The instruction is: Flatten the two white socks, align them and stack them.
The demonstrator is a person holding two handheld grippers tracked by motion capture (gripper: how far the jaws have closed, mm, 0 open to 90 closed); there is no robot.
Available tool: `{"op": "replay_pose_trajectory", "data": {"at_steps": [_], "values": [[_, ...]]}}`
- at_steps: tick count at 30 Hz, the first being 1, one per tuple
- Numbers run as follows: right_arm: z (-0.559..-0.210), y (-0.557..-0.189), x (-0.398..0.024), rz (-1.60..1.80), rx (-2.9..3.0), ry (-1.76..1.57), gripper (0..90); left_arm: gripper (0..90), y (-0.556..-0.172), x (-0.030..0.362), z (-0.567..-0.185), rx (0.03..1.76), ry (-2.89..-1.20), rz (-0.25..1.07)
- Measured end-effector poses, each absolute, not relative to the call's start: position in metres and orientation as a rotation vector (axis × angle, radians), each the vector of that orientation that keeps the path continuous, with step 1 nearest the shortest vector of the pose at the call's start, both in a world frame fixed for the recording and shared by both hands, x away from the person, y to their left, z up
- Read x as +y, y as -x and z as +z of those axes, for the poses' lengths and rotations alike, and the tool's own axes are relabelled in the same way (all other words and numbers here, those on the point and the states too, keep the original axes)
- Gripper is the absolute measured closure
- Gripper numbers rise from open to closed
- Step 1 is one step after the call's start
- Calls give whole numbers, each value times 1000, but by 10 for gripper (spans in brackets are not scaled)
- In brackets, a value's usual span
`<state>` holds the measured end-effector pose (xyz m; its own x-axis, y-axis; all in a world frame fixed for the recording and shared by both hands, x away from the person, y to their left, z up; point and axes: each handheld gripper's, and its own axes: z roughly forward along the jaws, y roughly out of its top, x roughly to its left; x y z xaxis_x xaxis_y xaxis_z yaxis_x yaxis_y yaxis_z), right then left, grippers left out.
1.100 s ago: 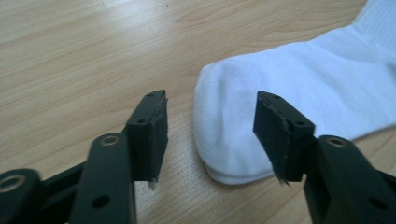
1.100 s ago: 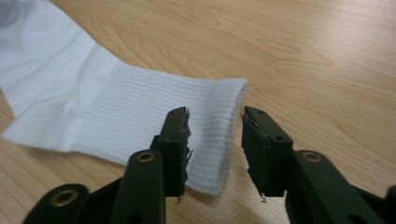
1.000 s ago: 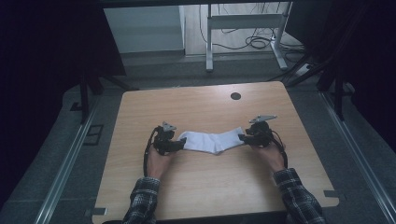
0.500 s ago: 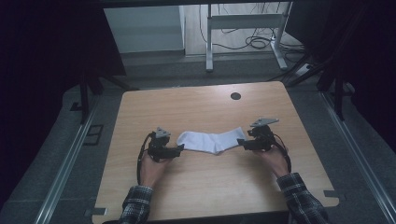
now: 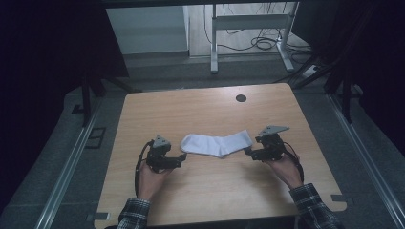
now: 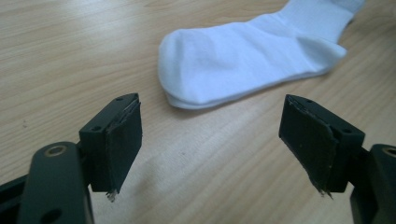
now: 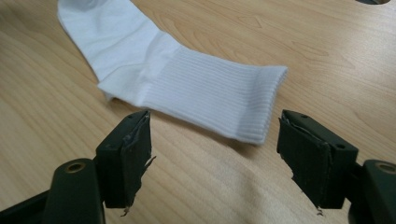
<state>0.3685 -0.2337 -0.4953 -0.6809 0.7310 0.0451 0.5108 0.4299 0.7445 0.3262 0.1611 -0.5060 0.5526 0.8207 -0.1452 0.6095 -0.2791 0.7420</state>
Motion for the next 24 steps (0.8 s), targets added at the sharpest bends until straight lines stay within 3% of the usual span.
{"op": "replay_pose_trajectory", "data": {"at_steps": [24], "values": [[-507, -327, -251, 1047, 2453, -1039, 155, 165, -274, 174, -511, 1126, -2009, 305]]}}
